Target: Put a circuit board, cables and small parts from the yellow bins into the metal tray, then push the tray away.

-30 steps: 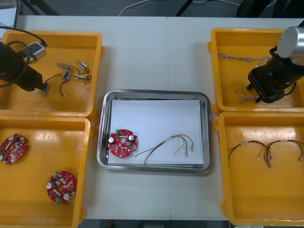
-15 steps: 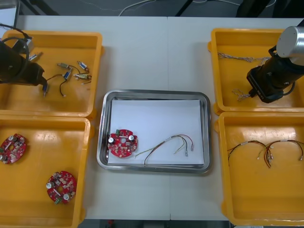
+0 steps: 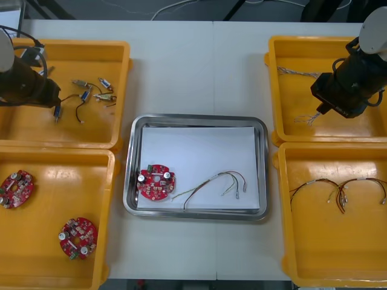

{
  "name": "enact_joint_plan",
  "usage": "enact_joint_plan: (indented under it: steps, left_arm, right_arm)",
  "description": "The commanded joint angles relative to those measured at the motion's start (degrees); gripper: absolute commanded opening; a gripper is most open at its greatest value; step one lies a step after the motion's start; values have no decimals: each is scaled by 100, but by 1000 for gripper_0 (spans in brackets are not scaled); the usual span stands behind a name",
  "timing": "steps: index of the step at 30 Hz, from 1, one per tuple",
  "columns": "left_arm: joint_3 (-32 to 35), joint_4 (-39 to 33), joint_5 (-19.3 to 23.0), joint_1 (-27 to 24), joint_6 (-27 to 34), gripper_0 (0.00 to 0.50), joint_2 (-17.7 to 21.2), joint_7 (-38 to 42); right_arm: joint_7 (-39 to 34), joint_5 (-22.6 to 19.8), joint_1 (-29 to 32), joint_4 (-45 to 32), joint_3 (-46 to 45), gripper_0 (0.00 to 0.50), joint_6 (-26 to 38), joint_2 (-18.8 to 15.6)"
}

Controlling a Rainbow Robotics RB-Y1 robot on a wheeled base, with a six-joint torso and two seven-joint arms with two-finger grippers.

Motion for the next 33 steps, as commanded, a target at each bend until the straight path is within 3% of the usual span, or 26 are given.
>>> enact_joint_plan:
  steps: [1, 15, 25, 29, 32, 33]
  left_arm:
    - [-113, -341, -121, 323, -165, 500, -3, 267]
    - [-113, -402, -429, 419, -279, 500, -284, 390]
    - [-113, -350, -657, 349, -350, 496, -451, 504]
    - [-121, -244, -693, 323, -455, 493, -486, 513]
    - [-139, -209, -710, 305, -490, 467, -504, 513]
    - [-148, -209, -719, 305, -499, 426, -504, 522]
  right_arm:
    - [708, -77, -145, -574, -125, 0, 357, -319]
    - [2545, -165, -145, -1620, -125, 0, 1298, -390]
    - [3600, -253, 49, -2314, -125, 0, 1364, -390]
    - [3661, -306, 295, -2780, -178, 0, 1364, -398]
    - [3661, -385, 444, -3009, -257, 0, 1364, -398]
    - [3644, -411, 479, -3070, -292, 0, 1364, -398]
